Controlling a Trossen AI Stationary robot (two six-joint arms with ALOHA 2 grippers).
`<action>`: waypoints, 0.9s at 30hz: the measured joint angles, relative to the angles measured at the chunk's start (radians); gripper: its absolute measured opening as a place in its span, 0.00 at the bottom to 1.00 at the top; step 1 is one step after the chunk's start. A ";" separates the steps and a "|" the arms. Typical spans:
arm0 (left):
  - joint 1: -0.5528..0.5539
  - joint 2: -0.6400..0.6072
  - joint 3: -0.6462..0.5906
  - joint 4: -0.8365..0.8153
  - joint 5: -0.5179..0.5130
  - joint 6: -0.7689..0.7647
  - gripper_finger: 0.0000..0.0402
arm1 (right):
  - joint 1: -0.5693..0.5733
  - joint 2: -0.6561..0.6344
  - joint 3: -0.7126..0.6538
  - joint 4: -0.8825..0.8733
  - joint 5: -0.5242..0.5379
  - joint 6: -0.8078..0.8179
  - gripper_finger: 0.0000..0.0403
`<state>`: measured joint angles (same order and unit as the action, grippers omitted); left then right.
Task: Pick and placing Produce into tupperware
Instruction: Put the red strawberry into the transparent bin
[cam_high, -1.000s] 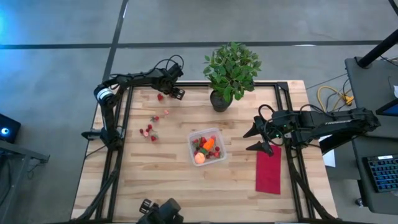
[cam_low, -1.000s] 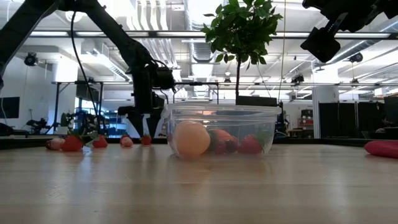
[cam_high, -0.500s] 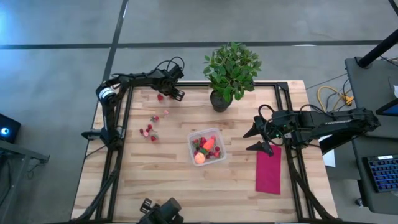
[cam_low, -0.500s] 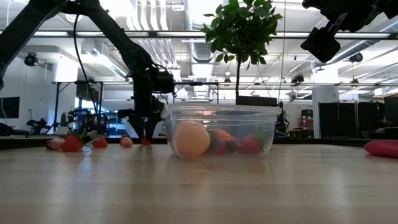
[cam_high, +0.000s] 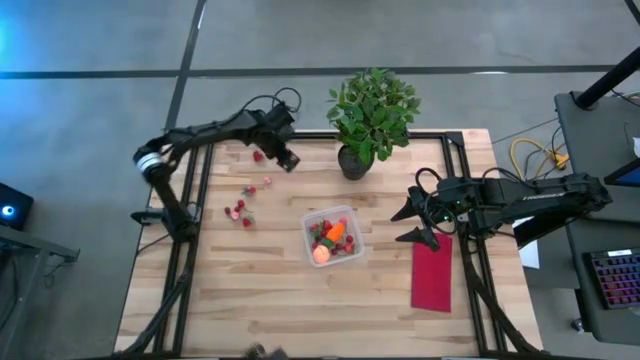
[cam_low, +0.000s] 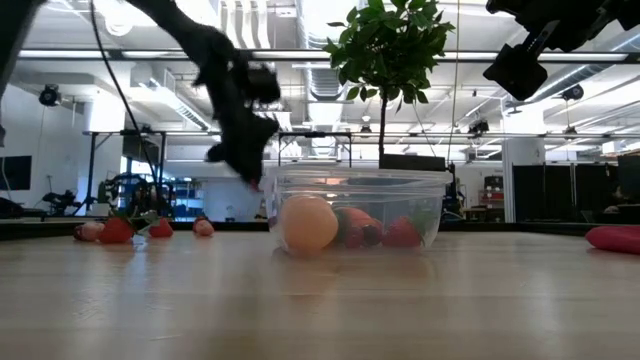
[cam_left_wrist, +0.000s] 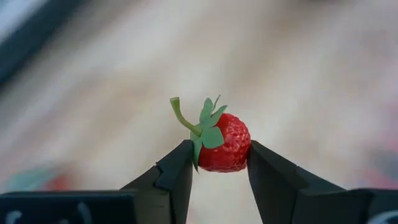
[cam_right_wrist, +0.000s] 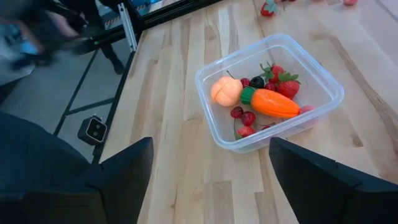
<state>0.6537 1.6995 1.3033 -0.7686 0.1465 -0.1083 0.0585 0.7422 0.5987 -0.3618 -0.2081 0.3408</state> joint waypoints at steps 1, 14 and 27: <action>-0.032 -0.038 0.000 -0.008 0.083 0.053 0.30 | 0.000 0.000 0.000 0.000 0.000 0.000 0.77; -0.513 -0.184 -0.001 0.090 0.155 0.165 0.30 | 0.000 0.000 0.000 0.000 0.000 0.000 0.76; -0.693 0.075 0.055 0.184 -0.115 -0.177 0.37 | 0.000 0.000 0.000 0.000 0.000 0.000 0.76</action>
<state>-0.0393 1.7742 1.3579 -0.5849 0.0314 -0.2852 0.0586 0.7422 0.5987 -0.3617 -0.2082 0.3408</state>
